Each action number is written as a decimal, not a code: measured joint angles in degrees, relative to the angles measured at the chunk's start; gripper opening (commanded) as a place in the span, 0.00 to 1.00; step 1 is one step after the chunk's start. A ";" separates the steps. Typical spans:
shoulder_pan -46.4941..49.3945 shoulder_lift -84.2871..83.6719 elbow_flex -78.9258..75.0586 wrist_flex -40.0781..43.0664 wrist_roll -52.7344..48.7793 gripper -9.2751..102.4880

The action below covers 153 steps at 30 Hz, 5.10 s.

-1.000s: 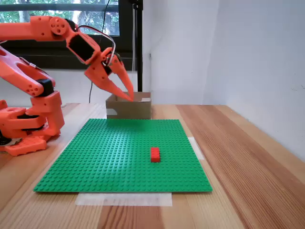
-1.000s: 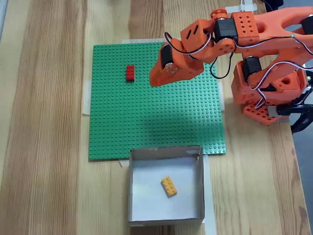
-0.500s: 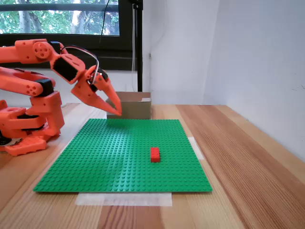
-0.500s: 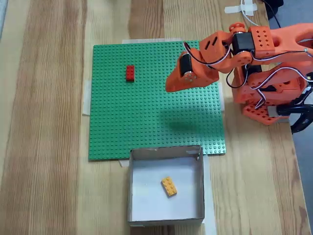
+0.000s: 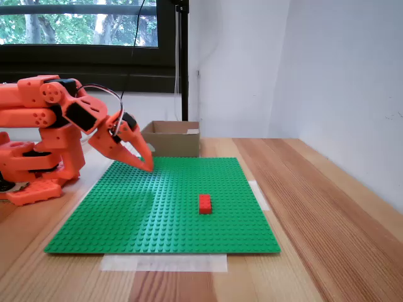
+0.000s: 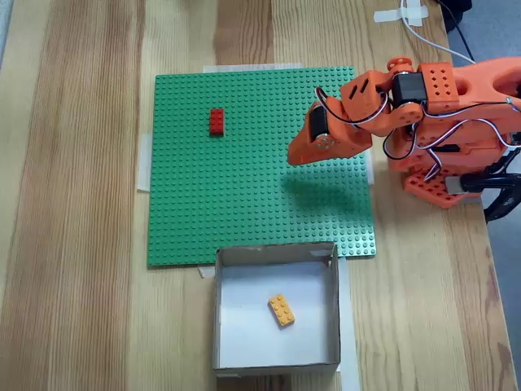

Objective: Pick the yellow lego block and put it in the box.

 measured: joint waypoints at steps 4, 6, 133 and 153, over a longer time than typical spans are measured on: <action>0.00 1.49 0.79 2.29 -0.18 0.08; 0.00 2.20 0.79 2.99 -0.18 0.08; 0.00 6.15 1.67 5.45 -0.18 0.08; 0.00 6.15 1.67 5.45 -0.18 0.08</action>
